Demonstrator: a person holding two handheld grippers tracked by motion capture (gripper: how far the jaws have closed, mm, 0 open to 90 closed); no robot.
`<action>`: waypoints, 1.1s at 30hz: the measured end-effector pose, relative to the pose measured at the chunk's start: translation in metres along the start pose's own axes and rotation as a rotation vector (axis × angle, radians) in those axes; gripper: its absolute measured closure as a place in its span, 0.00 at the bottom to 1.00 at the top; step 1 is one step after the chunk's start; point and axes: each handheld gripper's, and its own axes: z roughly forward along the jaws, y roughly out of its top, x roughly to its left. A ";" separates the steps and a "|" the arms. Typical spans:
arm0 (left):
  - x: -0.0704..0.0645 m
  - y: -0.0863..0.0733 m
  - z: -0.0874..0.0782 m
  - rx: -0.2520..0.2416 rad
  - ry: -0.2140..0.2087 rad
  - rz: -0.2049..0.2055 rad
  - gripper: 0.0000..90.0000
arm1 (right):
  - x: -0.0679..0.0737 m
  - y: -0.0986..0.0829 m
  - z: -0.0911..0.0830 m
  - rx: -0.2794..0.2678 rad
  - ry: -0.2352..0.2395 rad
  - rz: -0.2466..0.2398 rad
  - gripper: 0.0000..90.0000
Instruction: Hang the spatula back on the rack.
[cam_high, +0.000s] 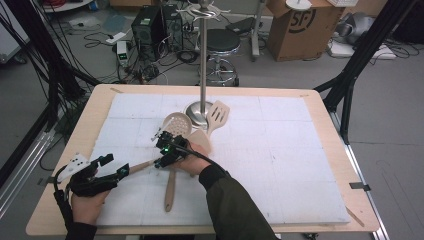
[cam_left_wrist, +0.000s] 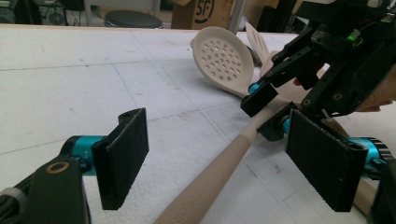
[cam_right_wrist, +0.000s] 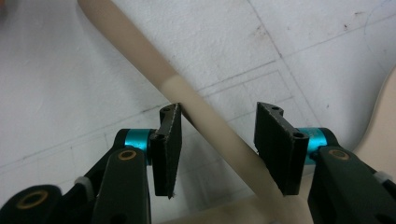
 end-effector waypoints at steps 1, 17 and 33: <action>0.000 0.000 0.000 0.000 -0.003 -0.002 0.24 | 0.000 0.000 0.000 0.000 0.000 0.000 0.57; 0.002 -0.002 -0.007 -0.004 0.008 -0.012 0.25 | 0.015 0.011 0.009 0.129 -0.128 -0.223 0.70; 0.002 -0.003 -0.009 -0.004 0.018 -0.012 0.25 | 0.005 0.009 -0.004 0.107 -0.110 -0.113 0.87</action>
